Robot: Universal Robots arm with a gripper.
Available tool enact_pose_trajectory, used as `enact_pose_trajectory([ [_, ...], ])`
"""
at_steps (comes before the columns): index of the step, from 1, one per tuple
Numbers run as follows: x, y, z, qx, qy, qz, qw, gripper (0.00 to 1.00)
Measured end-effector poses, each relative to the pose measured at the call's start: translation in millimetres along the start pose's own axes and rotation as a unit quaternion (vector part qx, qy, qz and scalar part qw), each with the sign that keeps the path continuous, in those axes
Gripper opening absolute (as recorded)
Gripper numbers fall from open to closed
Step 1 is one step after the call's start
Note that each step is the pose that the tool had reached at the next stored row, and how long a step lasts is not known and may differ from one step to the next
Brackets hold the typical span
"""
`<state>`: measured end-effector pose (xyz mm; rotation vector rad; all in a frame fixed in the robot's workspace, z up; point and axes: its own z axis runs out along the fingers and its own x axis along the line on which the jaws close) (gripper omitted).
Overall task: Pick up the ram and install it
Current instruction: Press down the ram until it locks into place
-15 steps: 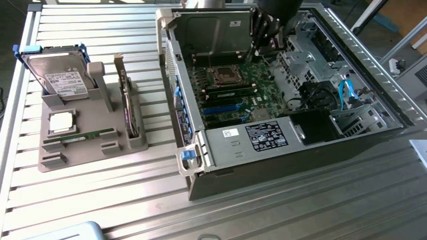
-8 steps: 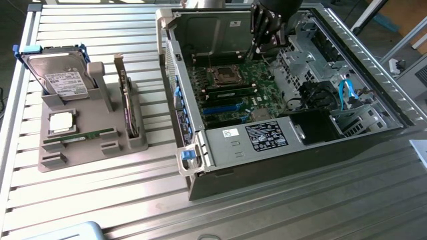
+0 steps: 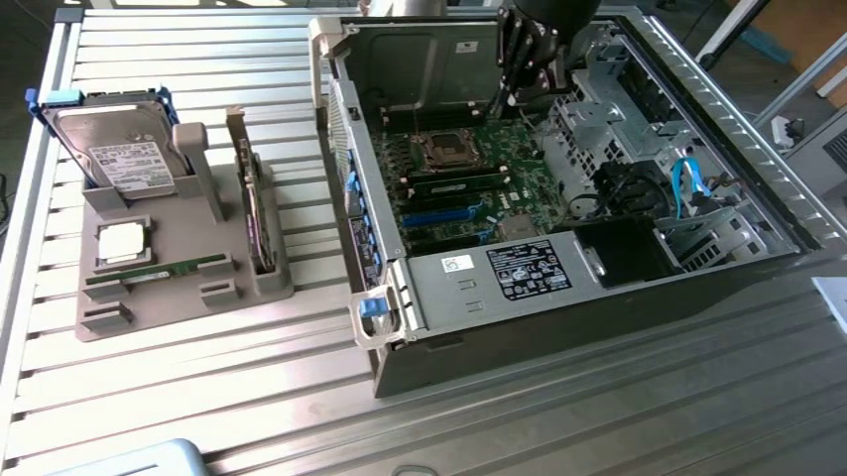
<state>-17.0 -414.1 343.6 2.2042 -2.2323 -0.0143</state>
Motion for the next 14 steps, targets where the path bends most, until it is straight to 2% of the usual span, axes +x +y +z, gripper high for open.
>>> enact_pose_trajectory([
  [3,0.0,0.0,0.0,0.0,0.0,0.0,1.0,0.11],
  [5,0.0,0.0,0.0,0.0001,-0.0002,0.03,0.9995,0.11],
  [6,0.0,0.0,0.0,0.0002,-0.0005,0.056,0.9984,0.11],
  [8,0.0,0.0,0.0,0.0003,-0.0008,0.091,0.9959,0.11],
  [10,0.0,0.0,0.1,0.0004,-0.0012,0.124,0.9923,0.11],
  [12,0.0,0.0,0.1,0.0005,-0.0014,0.145,0.9895,0.11],
  [14,0.0,0.0,0.1,0.0006,-0.0017,0.184,0.9828,0.11],
])
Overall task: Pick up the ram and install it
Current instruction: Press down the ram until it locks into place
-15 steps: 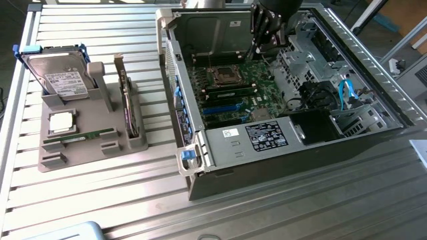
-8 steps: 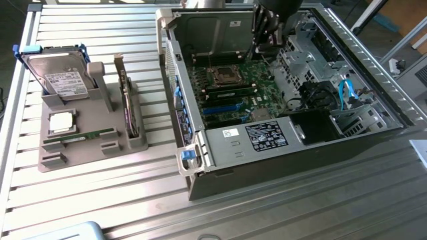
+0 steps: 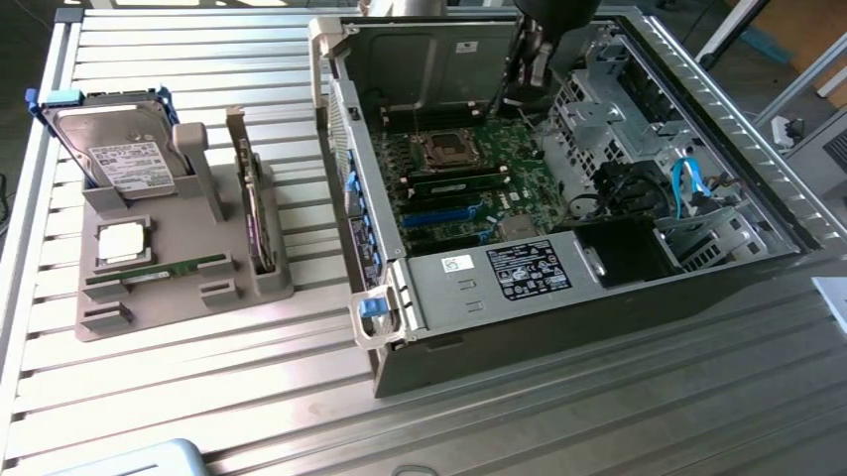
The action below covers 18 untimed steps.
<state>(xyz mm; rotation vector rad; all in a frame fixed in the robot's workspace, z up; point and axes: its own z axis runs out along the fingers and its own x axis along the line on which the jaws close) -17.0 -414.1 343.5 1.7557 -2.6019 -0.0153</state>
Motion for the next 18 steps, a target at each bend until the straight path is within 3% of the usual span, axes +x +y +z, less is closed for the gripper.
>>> enact_pose_trajectory([
  [2,0.0,0.0,0.0,0.0001,-0.0004,0.037,0.9993,0.11],
  [7,0.0,0.0,0.0,0.0004,-0.0011,0.11,0.994,0.11],
  [11,0.0,0.0,0.0,0.0005,-0.0015,0.159,0.9872,0.11],
  [13,0.0,0.0,0.0,0.0006,-0.0018,0.185,0.9827,0.11],
  [15,0.0,0.0,0.0,0.0007,-0.002,0.203,0.9791,0.11],
  [18,0.0,0.0,0.0,0.0008,-0.0023,0.241,0.9706,0.11],
])
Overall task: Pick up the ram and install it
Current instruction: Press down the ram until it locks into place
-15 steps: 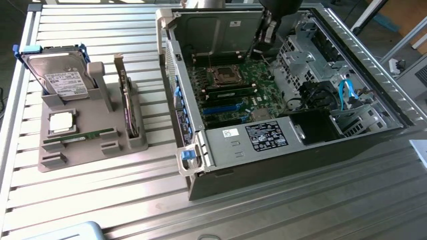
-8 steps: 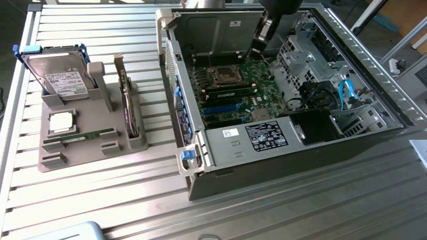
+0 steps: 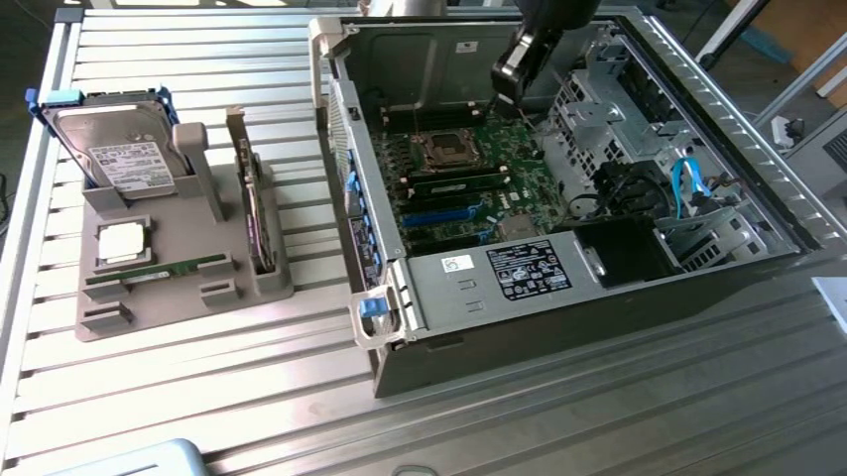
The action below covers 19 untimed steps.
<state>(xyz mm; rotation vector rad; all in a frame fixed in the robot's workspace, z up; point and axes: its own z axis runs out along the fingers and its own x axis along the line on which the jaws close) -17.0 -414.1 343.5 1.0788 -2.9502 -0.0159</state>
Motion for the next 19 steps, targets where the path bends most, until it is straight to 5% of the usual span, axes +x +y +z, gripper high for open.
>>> enact_pose_trajectory([
  [2,0.0,0.0,0.0,0.0001,-0.0004,0.039,0.9993,0.11],
  [6,0.0,0.0,0.0,0.0003,-0.0007,0.076,0.9971,0.11],
  [14,0.0,0.0,0.0,0.0005,-0.0014,0.144,0.9895,0.11],
  [19,0.0,0.0,0.0,0.0007,-0.0022,0.229,0.9735,0.11],
])
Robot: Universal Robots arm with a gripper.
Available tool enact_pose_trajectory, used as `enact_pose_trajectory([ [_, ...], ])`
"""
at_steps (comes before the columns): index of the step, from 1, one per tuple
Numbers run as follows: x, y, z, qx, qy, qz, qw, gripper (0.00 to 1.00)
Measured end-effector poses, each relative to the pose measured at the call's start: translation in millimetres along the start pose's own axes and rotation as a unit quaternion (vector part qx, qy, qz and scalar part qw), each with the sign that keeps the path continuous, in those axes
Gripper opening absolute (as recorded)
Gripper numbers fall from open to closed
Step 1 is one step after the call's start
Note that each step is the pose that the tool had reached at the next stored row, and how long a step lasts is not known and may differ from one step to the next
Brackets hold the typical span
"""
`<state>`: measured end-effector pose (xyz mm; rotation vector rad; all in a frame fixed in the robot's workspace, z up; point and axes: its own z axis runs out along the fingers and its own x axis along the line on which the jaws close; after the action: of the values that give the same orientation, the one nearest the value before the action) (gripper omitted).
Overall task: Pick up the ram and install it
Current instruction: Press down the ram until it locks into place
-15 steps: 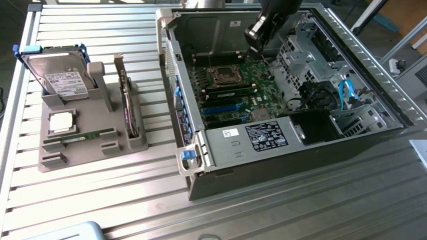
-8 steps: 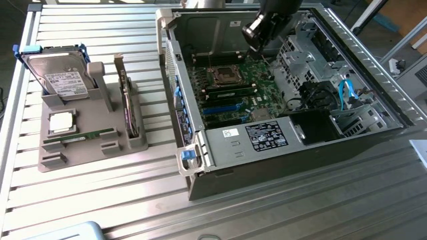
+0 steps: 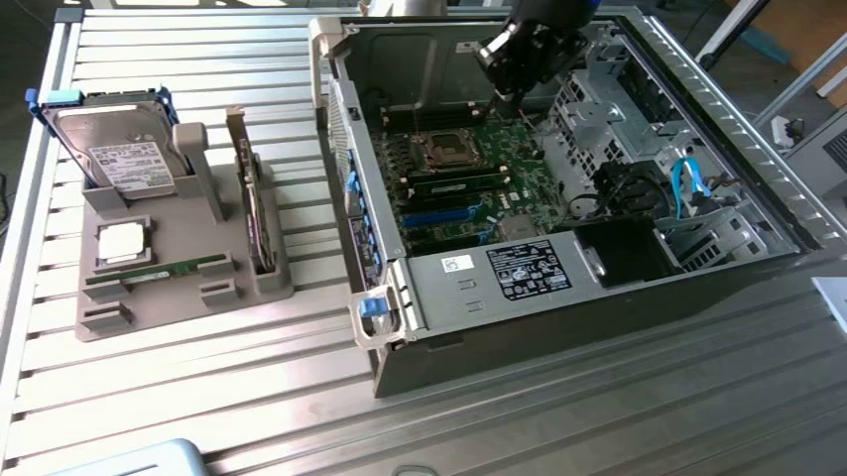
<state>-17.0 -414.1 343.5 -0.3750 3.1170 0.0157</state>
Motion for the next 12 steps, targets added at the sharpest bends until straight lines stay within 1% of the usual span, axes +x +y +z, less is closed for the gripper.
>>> enact_pose_trajectory([
  [1,0.0,0.0,0.0,0.0001,-0.0001,0.014,0.9999,0.11],
  [4,0.0,0.0,0.0,0.0001,-0.0004,0.042,0.9991,0.11],
  [6,0.0,0.0,0.0,0.0003,-0.0007,0.07,0.9975,0.11],
  [7,0.0,0.0,0.0,0.0003,-0.0008,0.079,0.9969,0.11],
  [9,0.0,0.0,-0.1,0.0004,-0.0009,0.099,0.9951,0.11],
  [10,0.0,0.0,-0.1,0.0004,-0.0009,0.102,0.9948,0.11],
  [12,0.0,0.0,0.0,0.0004,-0.001,0.102,0.9948,0.11],
])
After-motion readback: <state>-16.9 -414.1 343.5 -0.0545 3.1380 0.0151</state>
